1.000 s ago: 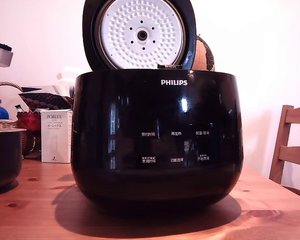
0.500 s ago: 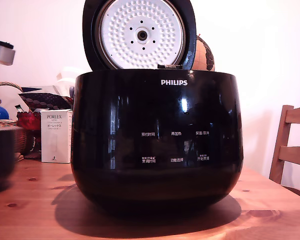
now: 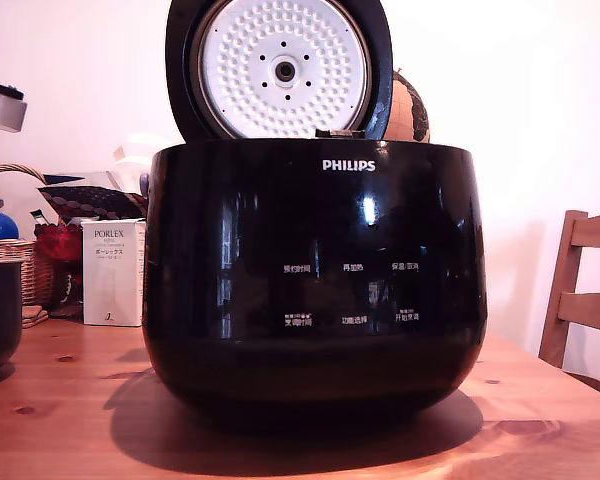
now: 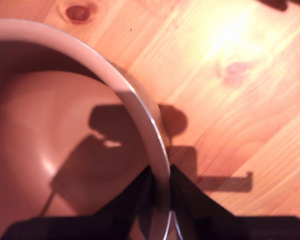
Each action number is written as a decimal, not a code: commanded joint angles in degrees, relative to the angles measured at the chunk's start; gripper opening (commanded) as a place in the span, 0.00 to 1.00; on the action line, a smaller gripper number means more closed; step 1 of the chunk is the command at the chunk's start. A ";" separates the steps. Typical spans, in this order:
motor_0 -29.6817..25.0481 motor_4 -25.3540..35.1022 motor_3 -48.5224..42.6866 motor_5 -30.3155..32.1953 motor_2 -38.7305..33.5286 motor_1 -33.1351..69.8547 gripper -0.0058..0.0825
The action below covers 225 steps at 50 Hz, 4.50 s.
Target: Pick up the metallic pot next to the rice cooker
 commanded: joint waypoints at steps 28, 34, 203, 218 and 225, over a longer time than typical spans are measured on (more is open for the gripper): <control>-2.80 -2.84 -6.60 -0.11 5.66 0.22 0.04; -2.99 -4.04 -7.56 -0.28 5.68 -0.22 0.04; -23.37 -2.67 -25.05 -15.17 20.11 -8.85 0.04; -23.10 4.13 -25.07 -17.84 20.11 -8.83 0.04; -22.14 6.10 -25.07 -17.86 20.04 -8.70 0.04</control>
